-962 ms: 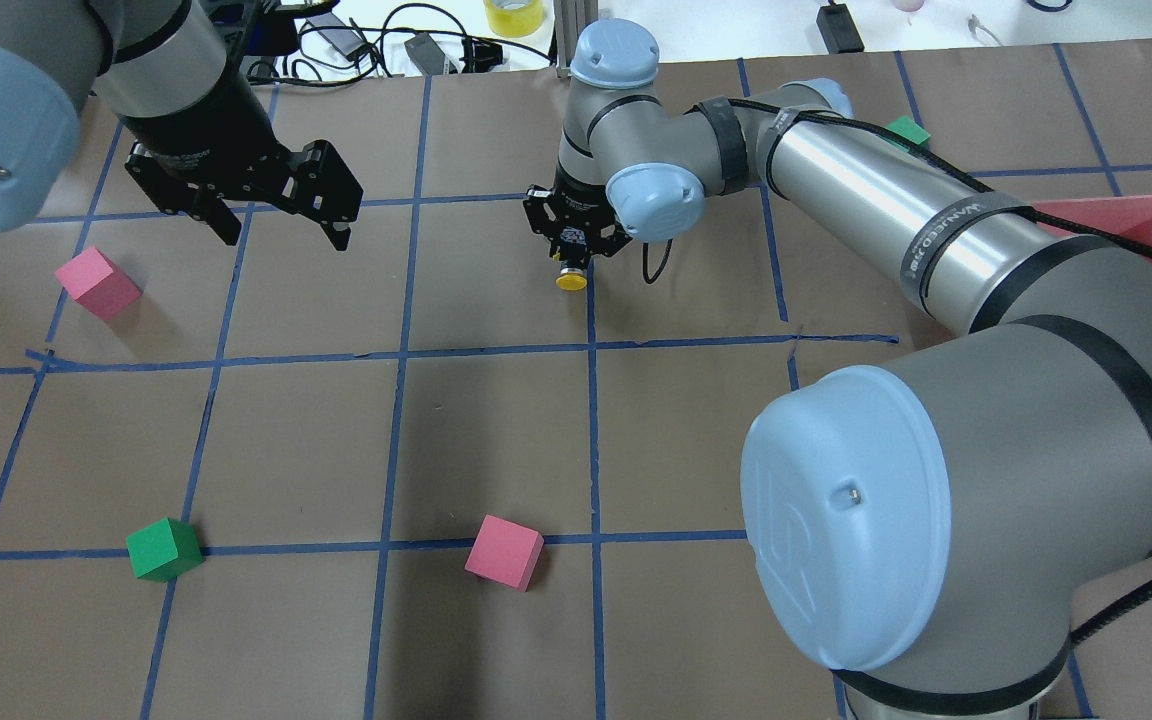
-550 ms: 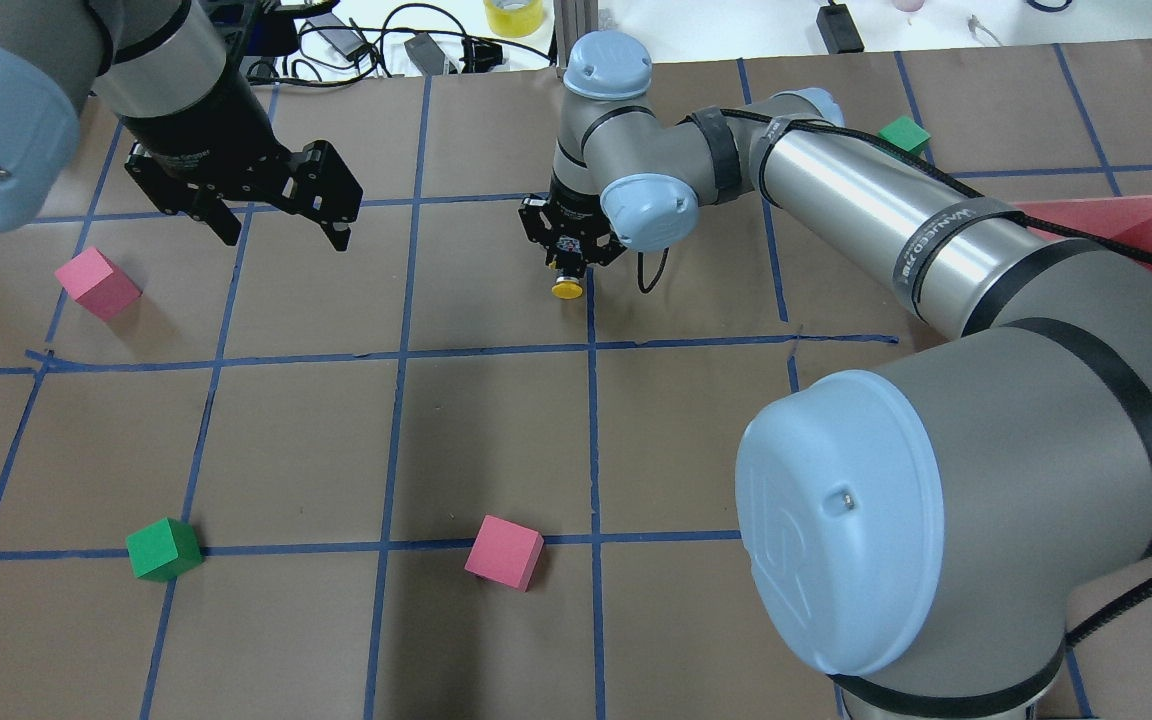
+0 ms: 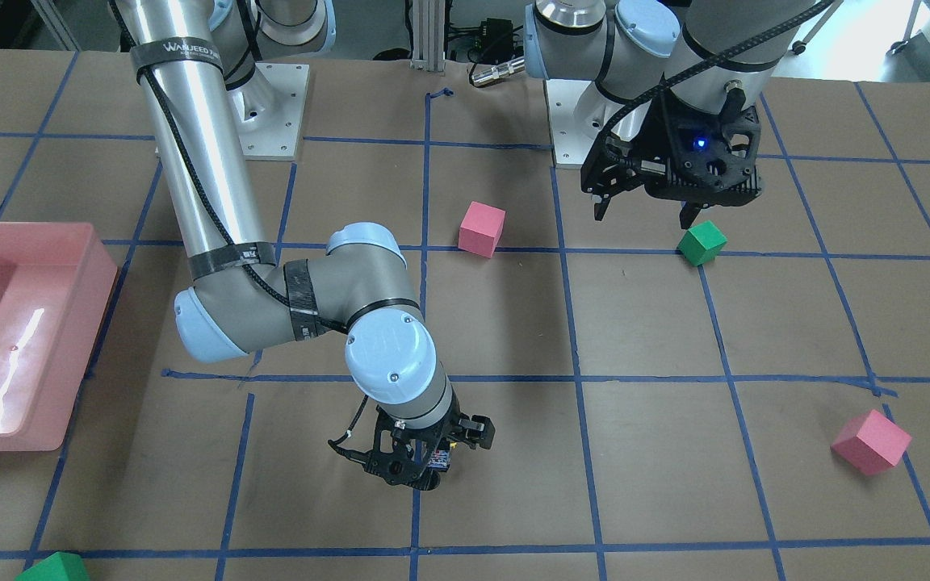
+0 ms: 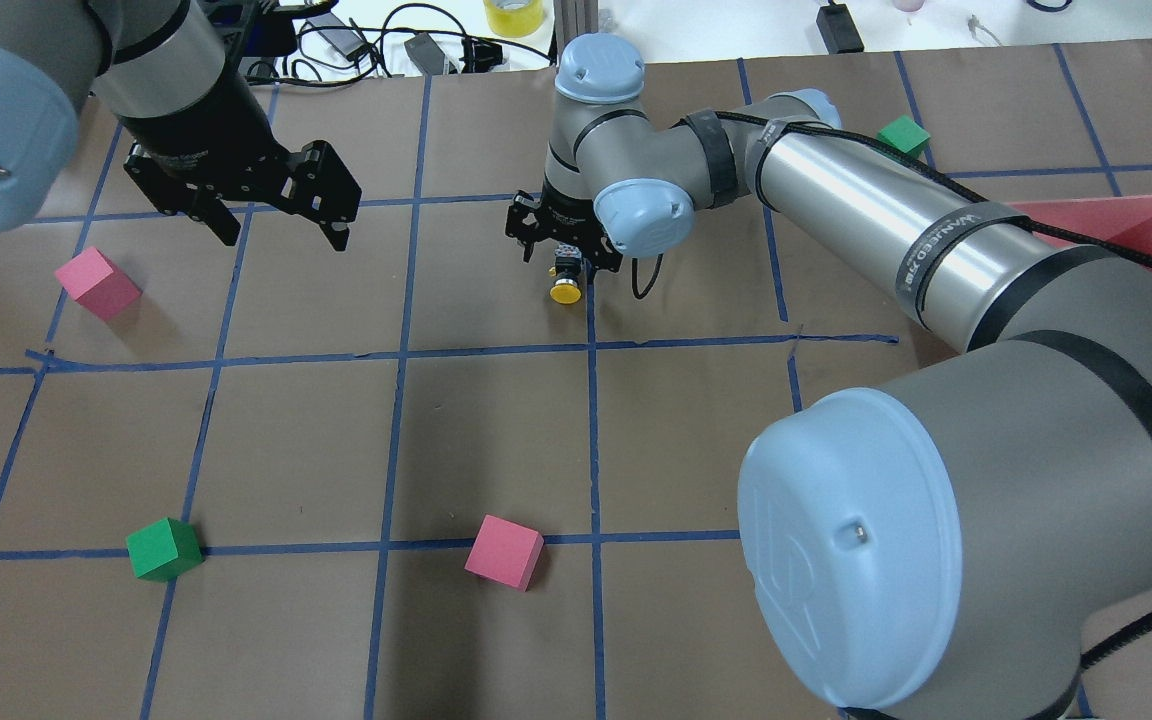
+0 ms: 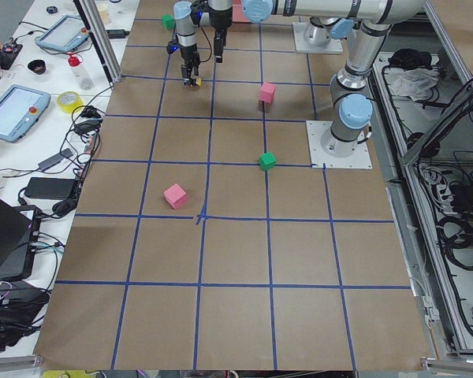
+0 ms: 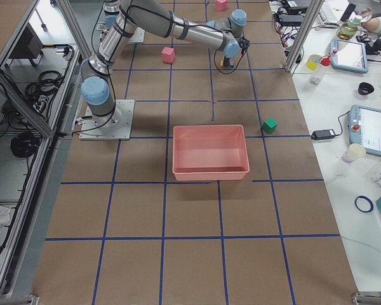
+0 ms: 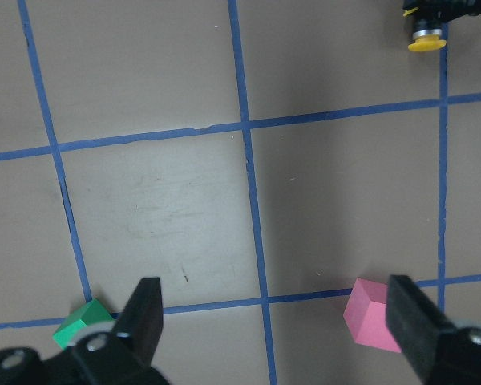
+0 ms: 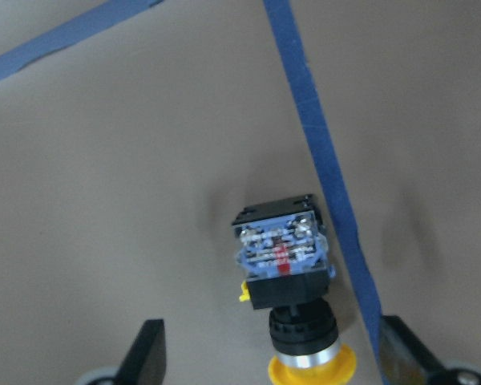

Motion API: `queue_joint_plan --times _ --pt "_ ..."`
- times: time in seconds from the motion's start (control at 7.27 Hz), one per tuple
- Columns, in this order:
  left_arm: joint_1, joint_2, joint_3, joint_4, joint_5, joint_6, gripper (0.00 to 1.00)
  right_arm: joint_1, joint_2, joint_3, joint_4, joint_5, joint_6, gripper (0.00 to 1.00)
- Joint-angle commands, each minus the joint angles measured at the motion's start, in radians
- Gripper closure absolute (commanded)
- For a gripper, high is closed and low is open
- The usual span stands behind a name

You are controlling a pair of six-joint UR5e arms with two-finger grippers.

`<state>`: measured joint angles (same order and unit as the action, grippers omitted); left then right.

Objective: Align button upright
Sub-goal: 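Lower the button onto the table and open the right gripper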

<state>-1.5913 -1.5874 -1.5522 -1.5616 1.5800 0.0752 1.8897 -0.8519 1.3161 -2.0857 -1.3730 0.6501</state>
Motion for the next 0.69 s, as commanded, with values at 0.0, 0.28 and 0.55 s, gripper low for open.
queue_joint_plan --times 0.0,0.28,0.55 --pt "0.007 -0.002 -0.006 0.009 -0.002 0.000 0.00 0.002 -0.109 0.052 0.009 0.005 -0.080 0.00" --pt "0.008 -0.005 -0.009 0.011 -0.003 0.000 0.00 -0.015 -0.252 0.214 0.016 -0.030 -0.304 0.00" --pt "0.008 -0.048 -0.003 0.011 -0.023 -0.027 0.00 -0.101 -0.350 0.250 0.077 -0.074 -0.420 0.00"
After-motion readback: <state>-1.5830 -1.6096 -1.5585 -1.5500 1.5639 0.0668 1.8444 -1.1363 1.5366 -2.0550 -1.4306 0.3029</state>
